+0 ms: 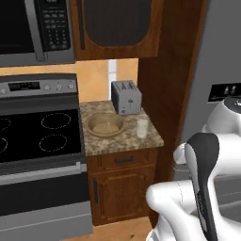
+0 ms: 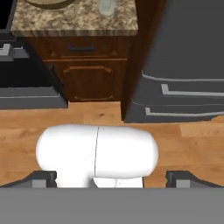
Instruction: Grab a lemon wedge from the fridge and one ice cube from the ice bowl, and put them in the glass of lemonade.
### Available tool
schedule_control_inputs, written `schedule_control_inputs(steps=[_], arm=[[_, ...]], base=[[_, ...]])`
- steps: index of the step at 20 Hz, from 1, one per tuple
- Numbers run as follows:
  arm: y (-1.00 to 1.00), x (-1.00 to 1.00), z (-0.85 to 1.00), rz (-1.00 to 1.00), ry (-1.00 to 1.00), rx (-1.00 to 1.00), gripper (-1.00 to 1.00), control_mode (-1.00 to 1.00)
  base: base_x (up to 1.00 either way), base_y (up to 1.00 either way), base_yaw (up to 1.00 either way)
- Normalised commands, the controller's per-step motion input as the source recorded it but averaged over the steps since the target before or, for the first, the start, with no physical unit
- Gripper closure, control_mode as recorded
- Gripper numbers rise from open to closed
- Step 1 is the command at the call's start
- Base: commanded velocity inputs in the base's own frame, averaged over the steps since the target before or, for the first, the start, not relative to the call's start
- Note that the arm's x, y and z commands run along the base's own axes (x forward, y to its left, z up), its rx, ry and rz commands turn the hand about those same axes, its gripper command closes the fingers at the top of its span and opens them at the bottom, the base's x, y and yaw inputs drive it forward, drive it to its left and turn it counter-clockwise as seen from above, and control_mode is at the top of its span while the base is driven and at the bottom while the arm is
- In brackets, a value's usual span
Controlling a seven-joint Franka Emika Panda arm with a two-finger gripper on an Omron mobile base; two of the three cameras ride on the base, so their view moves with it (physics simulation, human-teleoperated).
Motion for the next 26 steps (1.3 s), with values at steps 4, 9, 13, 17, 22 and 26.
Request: schedule_control_inputs(steps=[4, 9, 13, 17, 22, 26], arm=[[0.00, 0.00, 0.00, 0.00, 0.00, 0.00, -1.00, 1.00], [0.00, 0.00, 0.00, 0.00, 0.00, 0.00, -1.00, 1.00], [0.00, 0.00, 0.00, 0.00, 0.00, 0.00, -1.00, 1.00], [0.00, 0.00, 0.00, 0.00, 0.00, 0.00, -1.00, 1.00], [0.00, 0.00, 0.00, 0.00, 0.00, 0.00, -1.00, 1.00], [0.00, 0.00, 0.00, 0.00, 0.00, 0.00, -1.00, 1.00]], base=[[0.01, -1.00, 0.18], [-0.22, -1.00, 0.29], [0.00, -1.00, 0.18], [0.06, -0.55, -0.09], [0.08, 0.05, -0.27], [-0.12, 0.17, 0.02]])
